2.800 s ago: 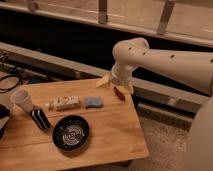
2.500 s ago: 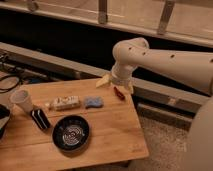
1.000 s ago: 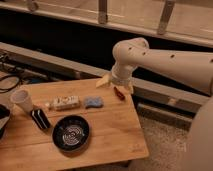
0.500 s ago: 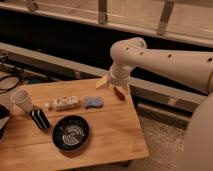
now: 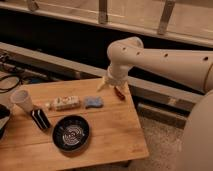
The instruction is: Knock the eraser over
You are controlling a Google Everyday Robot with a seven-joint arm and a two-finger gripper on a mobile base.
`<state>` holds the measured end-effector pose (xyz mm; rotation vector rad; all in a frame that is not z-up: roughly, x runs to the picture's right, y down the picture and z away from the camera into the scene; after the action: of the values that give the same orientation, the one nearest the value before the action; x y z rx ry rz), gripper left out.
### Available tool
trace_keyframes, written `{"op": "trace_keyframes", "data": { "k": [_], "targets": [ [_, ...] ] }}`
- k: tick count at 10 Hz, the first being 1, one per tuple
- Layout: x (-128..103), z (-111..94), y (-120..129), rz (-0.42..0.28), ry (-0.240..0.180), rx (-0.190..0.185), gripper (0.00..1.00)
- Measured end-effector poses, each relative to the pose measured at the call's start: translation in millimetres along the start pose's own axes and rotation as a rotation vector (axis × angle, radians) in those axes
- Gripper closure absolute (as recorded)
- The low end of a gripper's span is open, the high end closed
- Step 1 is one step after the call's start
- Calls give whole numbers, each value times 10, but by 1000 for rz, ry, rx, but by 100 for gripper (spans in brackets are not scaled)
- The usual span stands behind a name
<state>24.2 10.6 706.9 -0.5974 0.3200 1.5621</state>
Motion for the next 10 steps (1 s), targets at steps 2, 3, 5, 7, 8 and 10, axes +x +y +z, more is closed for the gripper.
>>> {"op": "trace_keyframes", "data": {
  "k": [2, 3, 5, 7, 8, 10],
  "targets": [
    [7, 8, 19, -9, 3, 2, 44],
    [10, 12, 13, -11, 5, 4, 44],
    [18, 23, 46, -24, 9, 7, 50],
    [55, 100, 148, -46, 6, 9, 70],
    [67, 141, 239, -54, 6, 8, 78],
    [83, 210, 336, -77, 4, 11, 98]
  ]
}}
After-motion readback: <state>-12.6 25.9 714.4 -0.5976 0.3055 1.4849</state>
